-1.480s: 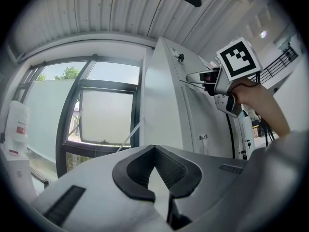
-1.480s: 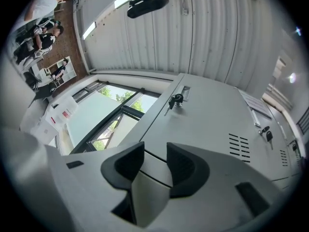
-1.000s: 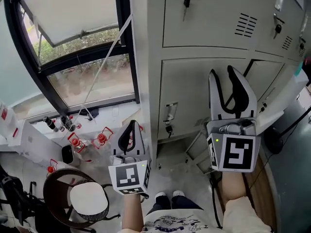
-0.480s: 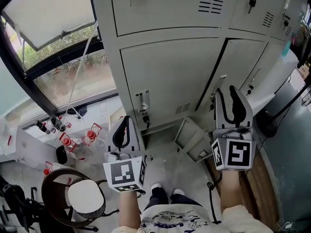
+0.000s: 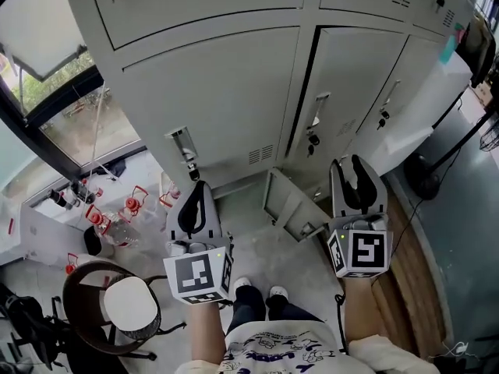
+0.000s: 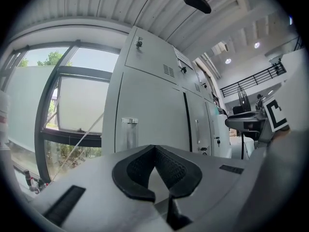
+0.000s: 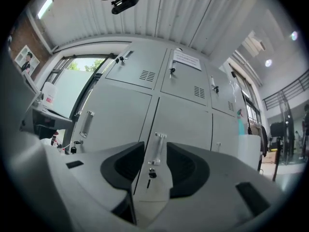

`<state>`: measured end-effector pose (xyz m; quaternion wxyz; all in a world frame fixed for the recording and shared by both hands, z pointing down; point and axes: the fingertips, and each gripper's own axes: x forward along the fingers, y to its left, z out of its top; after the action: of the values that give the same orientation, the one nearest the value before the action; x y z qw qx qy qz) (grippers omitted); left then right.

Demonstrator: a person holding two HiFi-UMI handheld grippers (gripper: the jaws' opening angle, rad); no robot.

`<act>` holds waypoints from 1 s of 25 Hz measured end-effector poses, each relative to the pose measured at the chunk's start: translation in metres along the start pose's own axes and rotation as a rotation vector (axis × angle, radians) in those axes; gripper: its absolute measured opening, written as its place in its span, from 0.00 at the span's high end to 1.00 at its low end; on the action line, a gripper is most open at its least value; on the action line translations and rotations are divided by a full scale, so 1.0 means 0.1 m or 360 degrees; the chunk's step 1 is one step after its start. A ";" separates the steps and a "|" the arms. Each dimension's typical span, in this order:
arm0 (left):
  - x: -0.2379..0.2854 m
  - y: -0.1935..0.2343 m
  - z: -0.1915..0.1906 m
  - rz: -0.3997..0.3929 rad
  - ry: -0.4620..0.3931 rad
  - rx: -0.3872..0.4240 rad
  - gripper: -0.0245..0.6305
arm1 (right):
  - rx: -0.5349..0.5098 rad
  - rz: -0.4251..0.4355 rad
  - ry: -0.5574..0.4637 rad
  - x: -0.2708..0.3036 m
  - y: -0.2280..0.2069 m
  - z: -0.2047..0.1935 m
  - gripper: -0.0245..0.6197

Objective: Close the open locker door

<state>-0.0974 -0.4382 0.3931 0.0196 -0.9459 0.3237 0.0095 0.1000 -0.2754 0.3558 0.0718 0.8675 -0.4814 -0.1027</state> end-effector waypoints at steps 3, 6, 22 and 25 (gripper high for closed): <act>-0.02 -0.17 -0.05 -0.0008 0.0024 -0.0005 0.96 | 0.0071 0.0008 0.0012 -0.08 -0.08 -0.09 0.75; -0.04 -0.30 -0.05 -0.0003 0.0025 -0.0005 0.96 | 0.0147 0.0013 0.0000 -0.14 -0.12 -0.11 0.75; -0.16 -0.53 0.16 0.0029 -0.0032 0.0018 0.96 | 0.0276 0.0064 -0.0003 -0.28 -0.16 -0.11 0.97; -0.17 -0.53 0.20 0.0029 -0.0040 0.0026 0.96 | 0.0283 0.0075 -0.0010 -0.28 -0.13 -0.09 0.97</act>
<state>-0.0781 -0.3850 0.3755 0.0314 -0.9425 0.3322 0.0188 0.0985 -0.2439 0.3644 -0.0046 0.8586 -0.5091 -0.0606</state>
